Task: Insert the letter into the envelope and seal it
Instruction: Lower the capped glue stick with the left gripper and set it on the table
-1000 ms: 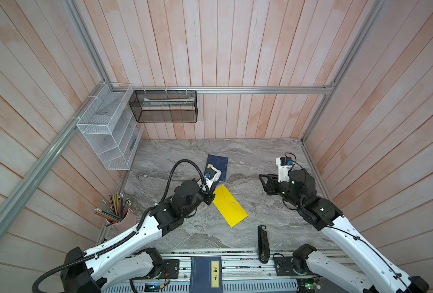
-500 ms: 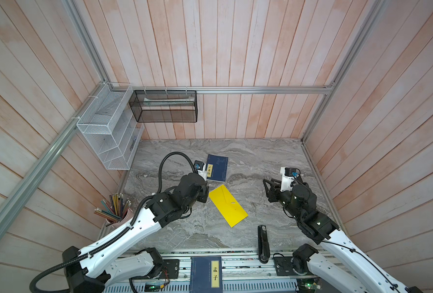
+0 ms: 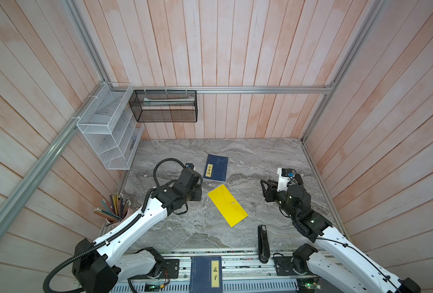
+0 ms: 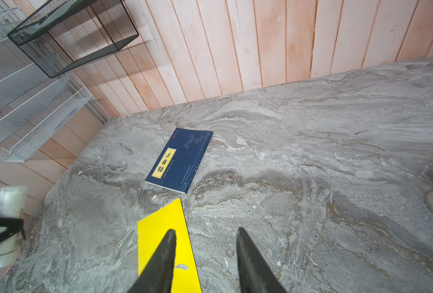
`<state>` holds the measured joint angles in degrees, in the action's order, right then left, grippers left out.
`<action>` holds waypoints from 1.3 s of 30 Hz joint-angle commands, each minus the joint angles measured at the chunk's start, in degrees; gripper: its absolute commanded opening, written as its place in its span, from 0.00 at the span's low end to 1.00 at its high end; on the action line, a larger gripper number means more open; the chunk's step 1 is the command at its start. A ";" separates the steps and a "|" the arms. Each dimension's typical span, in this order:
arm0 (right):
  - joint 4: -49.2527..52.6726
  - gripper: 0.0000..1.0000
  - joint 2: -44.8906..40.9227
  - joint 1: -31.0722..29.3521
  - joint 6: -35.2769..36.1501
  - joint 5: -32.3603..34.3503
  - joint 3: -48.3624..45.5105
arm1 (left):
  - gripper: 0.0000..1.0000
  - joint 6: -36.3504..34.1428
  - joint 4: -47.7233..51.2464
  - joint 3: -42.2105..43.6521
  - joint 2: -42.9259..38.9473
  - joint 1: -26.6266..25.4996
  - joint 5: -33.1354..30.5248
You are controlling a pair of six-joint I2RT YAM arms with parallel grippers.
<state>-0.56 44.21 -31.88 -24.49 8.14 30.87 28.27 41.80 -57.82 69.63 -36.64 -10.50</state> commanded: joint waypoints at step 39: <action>-2.82 0.40 2.20 -0.67 -0.82 -0.22 -1.78 | 0.01 -0.74 -10.51 11.20 17.85 7.02 9.54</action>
<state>-2.24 46.46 -32.21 -25.12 8.01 29.71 28.45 32.73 -47.11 86.87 -29.89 -1.04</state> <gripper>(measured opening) 0.397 0.280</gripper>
